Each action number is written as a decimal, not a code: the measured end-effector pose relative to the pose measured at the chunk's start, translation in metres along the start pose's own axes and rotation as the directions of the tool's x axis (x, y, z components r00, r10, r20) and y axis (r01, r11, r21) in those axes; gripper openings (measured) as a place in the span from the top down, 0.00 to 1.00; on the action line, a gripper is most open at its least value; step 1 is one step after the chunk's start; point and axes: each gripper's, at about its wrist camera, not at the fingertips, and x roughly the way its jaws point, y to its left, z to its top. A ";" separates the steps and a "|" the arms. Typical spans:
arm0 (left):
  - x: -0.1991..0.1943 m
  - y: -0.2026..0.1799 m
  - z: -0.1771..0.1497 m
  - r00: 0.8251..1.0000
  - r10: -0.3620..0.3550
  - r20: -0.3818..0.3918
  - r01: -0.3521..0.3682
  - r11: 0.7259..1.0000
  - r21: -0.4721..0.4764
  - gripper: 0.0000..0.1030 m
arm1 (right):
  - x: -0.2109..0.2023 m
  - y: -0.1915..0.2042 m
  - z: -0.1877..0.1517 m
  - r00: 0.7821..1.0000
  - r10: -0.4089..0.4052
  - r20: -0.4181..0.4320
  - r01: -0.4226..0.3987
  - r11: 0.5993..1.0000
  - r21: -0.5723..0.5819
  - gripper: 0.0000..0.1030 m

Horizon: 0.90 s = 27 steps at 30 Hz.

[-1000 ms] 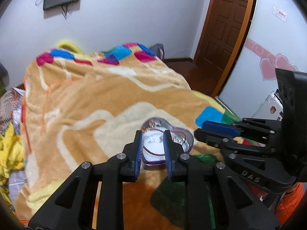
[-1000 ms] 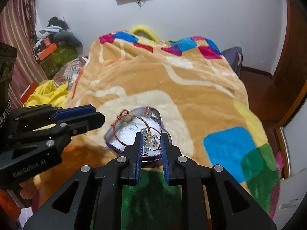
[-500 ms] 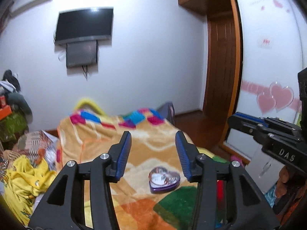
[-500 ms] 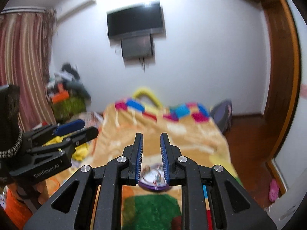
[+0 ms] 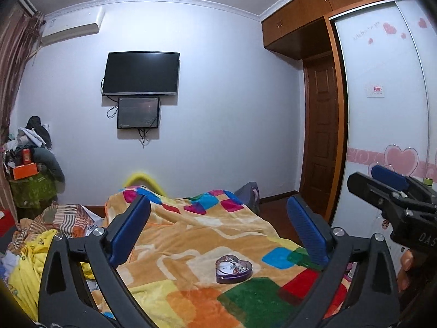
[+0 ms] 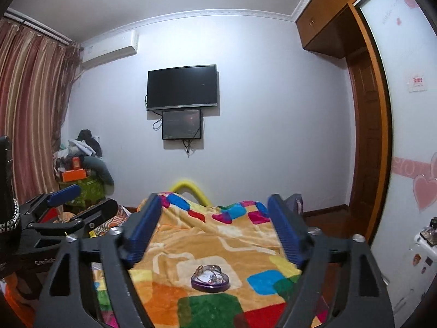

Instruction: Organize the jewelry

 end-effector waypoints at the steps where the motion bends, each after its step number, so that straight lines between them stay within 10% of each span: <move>1: -0.002 0.000 -0.001 1.000 0.002 -0.002 -0.002 1.000 -0.006 0.02 | 0.004 0.000 -0.001 1.000 -0.001 -0.006 0.001 1.000 0.005 0.17; 27: 0.007 0.006 -0.015 0.998 0.005 -0.064 -0.008 0.999 -0.044 0.02 | -0.003 -0.002 -0.016 0.996 0.015 -0.089 -0.014 1.000 0.008 0.17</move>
